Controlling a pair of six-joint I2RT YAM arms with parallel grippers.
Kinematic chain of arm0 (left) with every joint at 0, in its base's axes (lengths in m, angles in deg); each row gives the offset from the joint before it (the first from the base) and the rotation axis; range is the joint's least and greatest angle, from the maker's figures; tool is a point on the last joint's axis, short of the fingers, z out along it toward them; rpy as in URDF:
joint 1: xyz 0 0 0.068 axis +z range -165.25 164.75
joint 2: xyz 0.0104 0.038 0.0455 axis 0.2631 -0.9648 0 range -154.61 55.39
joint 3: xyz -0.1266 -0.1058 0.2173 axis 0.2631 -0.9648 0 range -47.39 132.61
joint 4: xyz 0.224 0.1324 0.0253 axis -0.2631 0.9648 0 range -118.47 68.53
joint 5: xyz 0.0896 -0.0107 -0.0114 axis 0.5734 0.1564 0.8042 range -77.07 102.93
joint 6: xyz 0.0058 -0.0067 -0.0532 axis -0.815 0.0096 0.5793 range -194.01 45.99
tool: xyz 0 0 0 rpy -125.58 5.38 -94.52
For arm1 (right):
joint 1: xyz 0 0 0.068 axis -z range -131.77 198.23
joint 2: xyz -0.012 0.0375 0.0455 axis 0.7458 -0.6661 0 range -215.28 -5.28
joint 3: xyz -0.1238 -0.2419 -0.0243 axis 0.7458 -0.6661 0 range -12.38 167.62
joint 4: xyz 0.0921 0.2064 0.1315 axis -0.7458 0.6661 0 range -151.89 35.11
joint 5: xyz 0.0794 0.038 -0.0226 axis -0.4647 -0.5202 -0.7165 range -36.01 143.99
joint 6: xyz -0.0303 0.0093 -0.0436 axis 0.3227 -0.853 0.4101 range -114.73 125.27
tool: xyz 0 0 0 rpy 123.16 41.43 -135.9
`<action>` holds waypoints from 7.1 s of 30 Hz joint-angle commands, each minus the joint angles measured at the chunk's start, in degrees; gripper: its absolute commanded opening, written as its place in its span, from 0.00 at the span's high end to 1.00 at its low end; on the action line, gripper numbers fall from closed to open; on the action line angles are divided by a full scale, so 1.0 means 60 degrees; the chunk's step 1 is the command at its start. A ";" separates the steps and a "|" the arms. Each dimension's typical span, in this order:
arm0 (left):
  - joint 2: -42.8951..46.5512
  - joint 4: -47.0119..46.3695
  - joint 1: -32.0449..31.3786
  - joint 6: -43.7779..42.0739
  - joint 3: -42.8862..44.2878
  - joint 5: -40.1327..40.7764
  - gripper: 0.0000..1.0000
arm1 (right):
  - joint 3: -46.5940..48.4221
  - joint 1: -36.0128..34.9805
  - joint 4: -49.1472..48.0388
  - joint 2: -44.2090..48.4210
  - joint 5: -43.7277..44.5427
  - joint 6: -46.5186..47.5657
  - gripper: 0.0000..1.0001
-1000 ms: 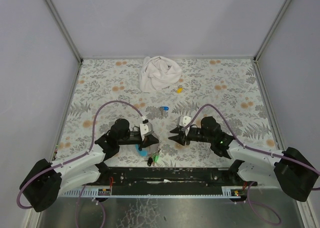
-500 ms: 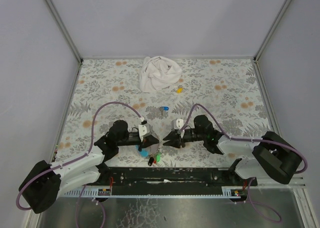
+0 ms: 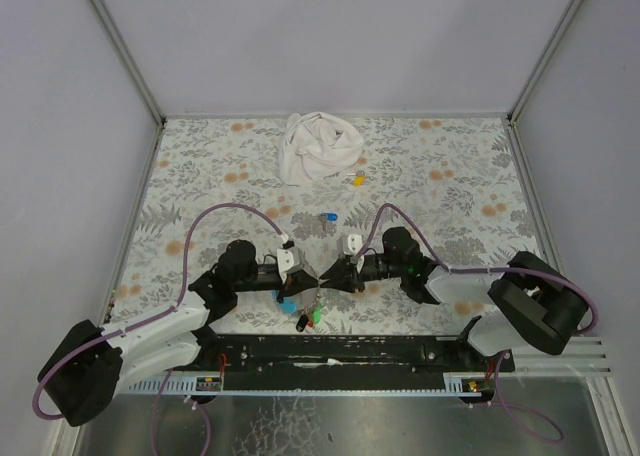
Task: Put the keys on the keyring
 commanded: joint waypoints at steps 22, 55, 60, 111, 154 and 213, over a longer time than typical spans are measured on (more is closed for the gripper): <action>-0.0135 -0.0653 -0.0034 -0.0011 0.0033 0.0073 0.80 | 0.0124 -0.0028 -0.0823 0.0263 0.0264 -0.0132 1.00; -0.0147 -0.0172 -0.0008 0.0970 0.0211 0.3191 1.00 | 0.4451 0.0977 0.5274 -0.1139 0.5951 -0.1816 0.64; -0.0157 -0.0156 0.0002 0.1025 0.0224 0.3295 1.00 | 0.5926 0.1361 0.5923 -0.2648 0.5321 -0.1100 0.59; 0.0038 -0.0562 0.0051 0.1175 0.0045 0.3343 1.00 | 0.1986 0.0328 0.5487 -0.1300 0.5004 -0.2276 0.95; -0.0058 -0.0460 0.0061 0.1211 0.0128 0.3356 1.00 | 0.7478 -0.0117 1.3528 -0.3759 0.5572 -0.1942 0.74; 0.0522 -0.0404 0.0068 0.1318 -0.0033 0.3670 1.00 | 0.6681 0.0679 1.3730 -0.1864 0.5887 -0.1297 0.38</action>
